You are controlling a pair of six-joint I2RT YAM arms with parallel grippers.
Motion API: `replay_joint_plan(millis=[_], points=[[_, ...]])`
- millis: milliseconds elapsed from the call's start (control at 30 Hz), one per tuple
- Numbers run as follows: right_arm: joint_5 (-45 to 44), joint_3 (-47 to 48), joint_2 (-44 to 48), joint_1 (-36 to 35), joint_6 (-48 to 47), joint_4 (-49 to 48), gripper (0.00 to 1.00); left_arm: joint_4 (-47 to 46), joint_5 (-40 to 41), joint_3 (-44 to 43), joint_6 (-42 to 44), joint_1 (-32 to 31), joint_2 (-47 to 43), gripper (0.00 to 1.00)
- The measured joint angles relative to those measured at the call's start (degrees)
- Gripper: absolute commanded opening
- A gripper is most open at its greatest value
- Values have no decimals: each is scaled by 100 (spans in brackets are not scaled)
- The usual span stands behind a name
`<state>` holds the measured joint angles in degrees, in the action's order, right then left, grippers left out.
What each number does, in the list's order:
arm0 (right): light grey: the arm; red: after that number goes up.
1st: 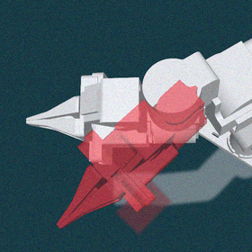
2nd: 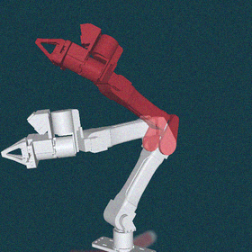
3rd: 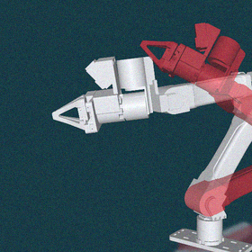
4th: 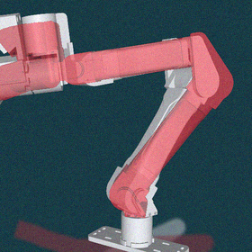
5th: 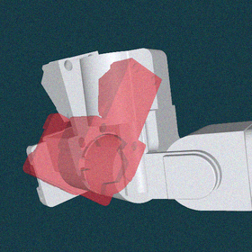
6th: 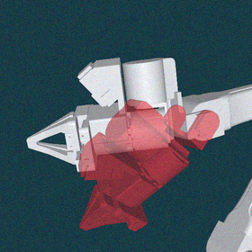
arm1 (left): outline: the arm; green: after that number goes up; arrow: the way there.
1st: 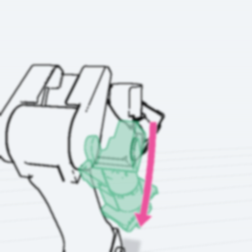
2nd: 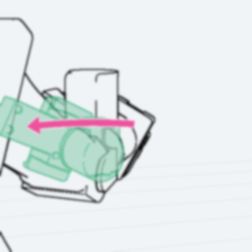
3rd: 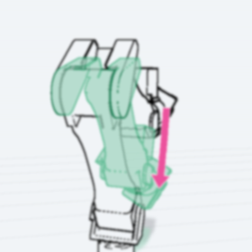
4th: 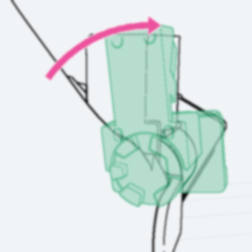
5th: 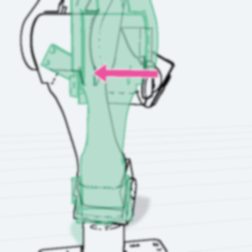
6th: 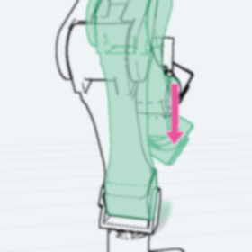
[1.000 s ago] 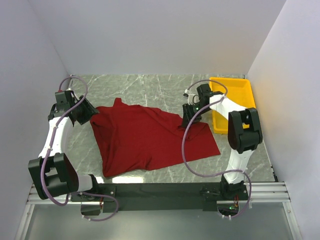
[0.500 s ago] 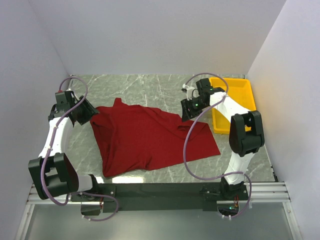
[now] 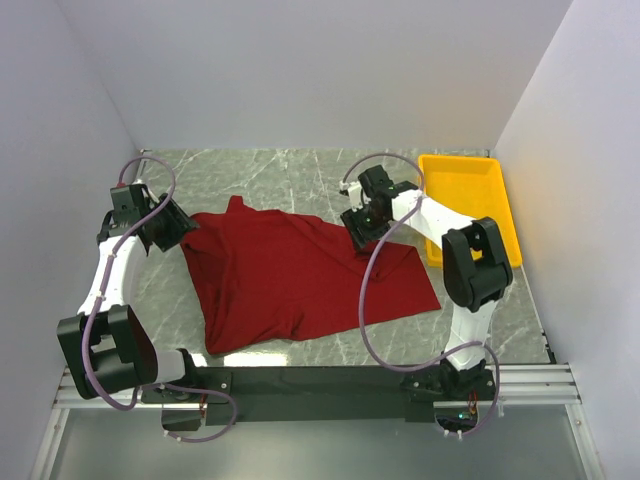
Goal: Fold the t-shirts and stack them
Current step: Flatten the tshirt out
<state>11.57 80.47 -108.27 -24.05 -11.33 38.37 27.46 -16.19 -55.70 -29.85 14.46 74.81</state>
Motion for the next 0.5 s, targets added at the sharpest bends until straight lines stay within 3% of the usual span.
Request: replay_joint_plan(millis=[500], points=[[-511,22,-264,-352,354,-31,60,-68,-57,205,0,48,-9,59]])
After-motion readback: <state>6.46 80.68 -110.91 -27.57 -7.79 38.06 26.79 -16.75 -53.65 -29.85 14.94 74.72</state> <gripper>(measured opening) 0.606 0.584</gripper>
